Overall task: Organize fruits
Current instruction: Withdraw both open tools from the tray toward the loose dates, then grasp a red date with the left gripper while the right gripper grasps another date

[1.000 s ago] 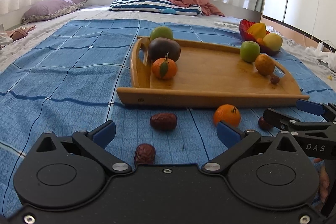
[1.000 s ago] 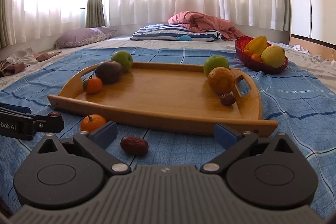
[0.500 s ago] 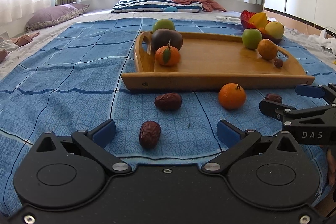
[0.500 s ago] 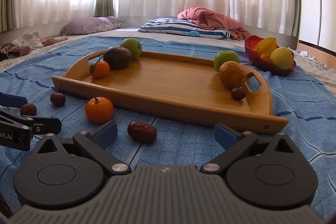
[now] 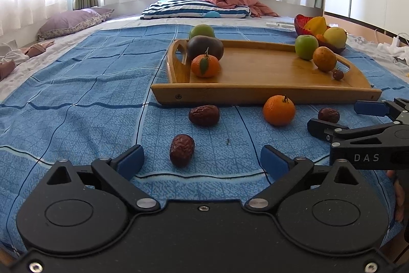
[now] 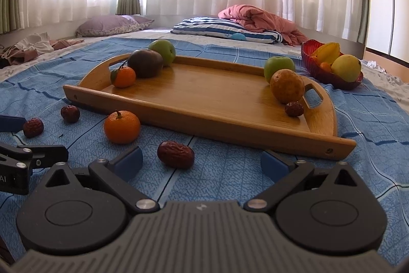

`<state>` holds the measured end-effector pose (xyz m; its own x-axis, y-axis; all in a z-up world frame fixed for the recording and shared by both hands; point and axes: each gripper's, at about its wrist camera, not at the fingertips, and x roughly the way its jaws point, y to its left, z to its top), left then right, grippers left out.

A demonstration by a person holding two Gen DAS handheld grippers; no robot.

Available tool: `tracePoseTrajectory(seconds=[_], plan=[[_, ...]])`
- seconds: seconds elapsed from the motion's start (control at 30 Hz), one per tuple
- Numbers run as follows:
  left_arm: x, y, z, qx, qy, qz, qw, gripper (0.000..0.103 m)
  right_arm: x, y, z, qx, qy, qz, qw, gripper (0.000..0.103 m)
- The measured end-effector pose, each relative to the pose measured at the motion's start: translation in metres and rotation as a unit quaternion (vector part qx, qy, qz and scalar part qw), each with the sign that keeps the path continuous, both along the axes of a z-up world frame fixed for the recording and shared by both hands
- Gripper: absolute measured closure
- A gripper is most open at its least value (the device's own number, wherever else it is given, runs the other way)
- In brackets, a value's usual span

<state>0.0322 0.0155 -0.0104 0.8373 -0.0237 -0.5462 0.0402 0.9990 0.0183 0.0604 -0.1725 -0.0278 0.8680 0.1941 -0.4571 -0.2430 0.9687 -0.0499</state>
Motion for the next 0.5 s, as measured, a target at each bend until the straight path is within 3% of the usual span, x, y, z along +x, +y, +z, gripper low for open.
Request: tracePoseTrajectory(seconds=[0.13,0.33,0.5], plan=[[-0.004,0.001,0.003,0.006,-0.003,0.007,1.0,0.019,-0.003,0.002,-0.001,-0.004,-0.006,0.003,1.0,0.0],[-0.009,0.002,0.007,0.021,-0.009,0.016,0.9996,0.049,-0.005,0.0,-0.001,0.006,-0.004,0.009,1.0,0.006],[-0.011,0.003,0.01,0.017,-0.006,0.012,0.9998,0.074,-0.011,-0.001,-0.001,0.021,-0.007,0.016,1.0,0.018]])
